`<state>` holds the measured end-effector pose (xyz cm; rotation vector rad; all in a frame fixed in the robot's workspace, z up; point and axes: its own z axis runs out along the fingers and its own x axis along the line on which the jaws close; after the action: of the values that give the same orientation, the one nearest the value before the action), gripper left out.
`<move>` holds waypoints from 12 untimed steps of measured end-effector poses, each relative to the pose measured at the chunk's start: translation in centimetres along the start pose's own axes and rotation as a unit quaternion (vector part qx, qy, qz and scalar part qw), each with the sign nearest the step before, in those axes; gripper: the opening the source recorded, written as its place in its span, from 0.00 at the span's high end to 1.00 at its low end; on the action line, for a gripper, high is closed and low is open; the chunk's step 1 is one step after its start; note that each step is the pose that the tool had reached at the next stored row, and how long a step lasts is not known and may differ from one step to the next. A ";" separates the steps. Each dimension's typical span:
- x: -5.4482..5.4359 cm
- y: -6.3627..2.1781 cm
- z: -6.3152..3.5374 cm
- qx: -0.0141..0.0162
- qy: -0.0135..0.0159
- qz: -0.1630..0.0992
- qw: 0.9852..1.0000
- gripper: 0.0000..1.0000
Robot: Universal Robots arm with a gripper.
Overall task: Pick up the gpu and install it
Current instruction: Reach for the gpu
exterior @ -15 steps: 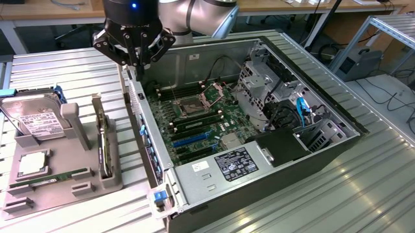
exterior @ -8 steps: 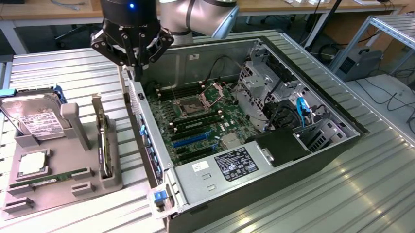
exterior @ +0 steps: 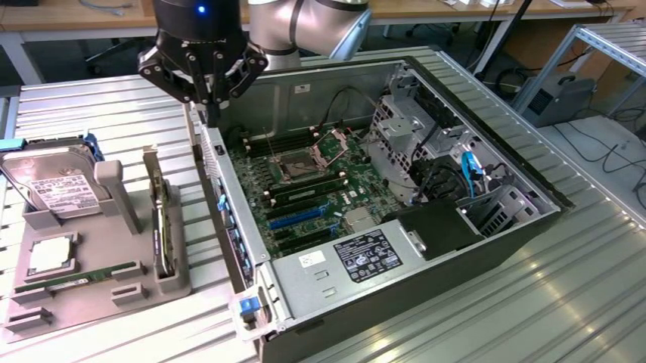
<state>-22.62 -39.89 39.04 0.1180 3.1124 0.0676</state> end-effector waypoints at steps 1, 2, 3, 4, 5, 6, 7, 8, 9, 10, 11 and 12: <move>0.0 0.00 0.00 0.000 0.000 0.000 1.000 0.89; 0.1 -0.01 0.01 0.000 0.000 0.000 1.000 0.89; 0.1 -0.01 0.00 0.000 0.000 0.000 1.000 0.89; 0.1 -0.01 0.00 0.000 0.000 0.000 1.000 0.89; 0.2 -0.01 0.00 0.000 0.000 0.000 1.000 0.89; 0.2 -0.02 0.00 0.000 0.000 0.000 1.000 0.89; 0.2 -0.02 0.01 0.000 0.000 0.000 1.000 0.89; 0.3 -0.02 0.01 0.000 0.000 0.000 1.000 0.89; 0.3 -0.02 0.01 0.000 0.000 0.000 1.000 0.89; 0.4 -0.03 0.01 0.000 0.000 0.000 1.000 0.89; 0.4 -0.03 0.01 0.000 0.000 0.000 1.000 0.89; 0.5 -0.04 0.01 0.000 0.000 0.000 1.000 0.89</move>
<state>-23.10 -39.89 39.01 0.1180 3.1124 0.0676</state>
